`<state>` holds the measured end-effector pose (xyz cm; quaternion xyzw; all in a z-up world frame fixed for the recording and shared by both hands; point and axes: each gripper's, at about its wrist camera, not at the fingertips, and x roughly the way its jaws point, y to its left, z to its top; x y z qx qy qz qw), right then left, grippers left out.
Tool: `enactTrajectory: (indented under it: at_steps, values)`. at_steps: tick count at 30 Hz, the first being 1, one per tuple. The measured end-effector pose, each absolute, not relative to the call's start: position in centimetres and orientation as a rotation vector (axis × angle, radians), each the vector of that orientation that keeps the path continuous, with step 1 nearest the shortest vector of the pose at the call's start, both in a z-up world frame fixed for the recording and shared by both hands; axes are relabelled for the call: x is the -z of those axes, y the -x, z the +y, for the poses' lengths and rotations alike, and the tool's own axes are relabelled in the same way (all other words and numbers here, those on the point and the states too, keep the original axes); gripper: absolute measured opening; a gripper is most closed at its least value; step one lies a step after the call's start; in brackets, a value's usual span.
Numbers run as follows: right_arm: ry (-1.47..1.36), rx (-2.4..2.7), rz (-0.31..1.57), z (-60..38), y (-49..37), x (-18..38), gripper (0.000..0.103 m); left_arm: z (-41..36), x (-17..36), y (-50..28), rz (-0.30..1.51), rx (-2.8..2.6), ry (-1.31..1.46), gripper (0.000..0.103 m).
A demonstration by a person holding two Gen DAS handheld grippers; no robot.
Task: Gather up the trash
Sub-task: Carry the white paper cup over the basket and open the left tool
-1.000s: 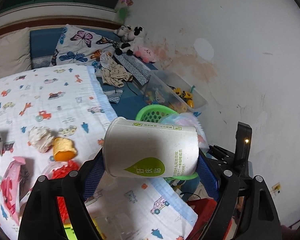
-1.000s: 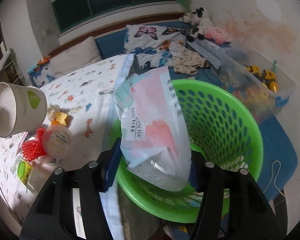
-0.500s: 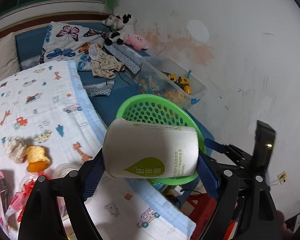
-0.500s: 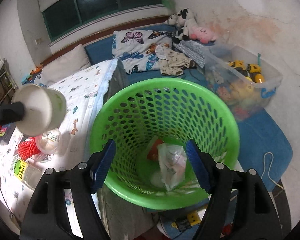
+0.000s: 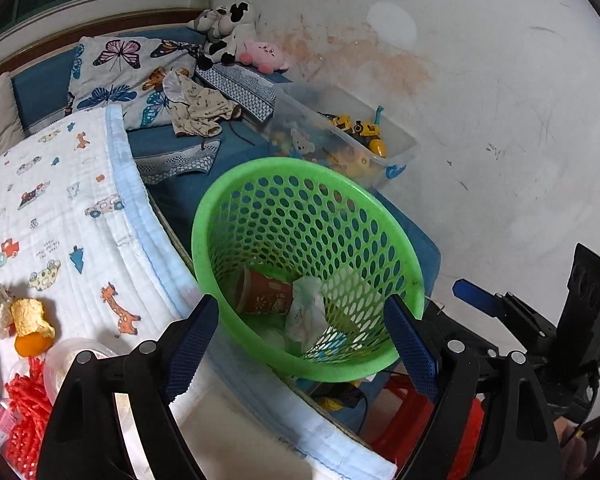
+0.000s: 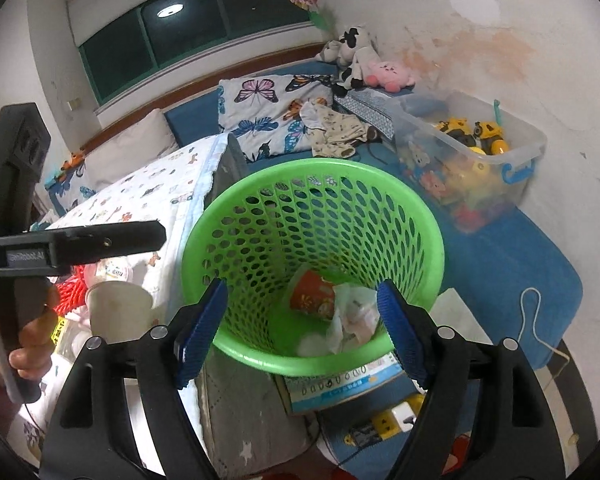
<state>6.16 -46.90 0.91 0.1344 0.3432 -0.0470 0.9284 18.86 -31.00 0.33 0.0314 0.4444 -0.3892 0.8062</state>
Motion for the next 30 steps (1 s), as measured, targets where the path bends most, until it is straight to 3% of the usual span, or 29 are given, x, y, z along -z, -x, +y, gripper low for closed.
enactTrajectory:
  at_steps: [17, 30]
  values:
    - [-0.284, 0.076, 0.693, -45.8, -5.1, -0.8, 0.078, -25.5, -1.0, -17.0, 0.947, 0.736, -0.076, 0.082]
    - [-0.291, 0.070, 0.696, -45.1, -4.9, -0.5, 0.078, -22.7, 1.9, -15.9, 1.141, 0.615, -0.048, 0.086]
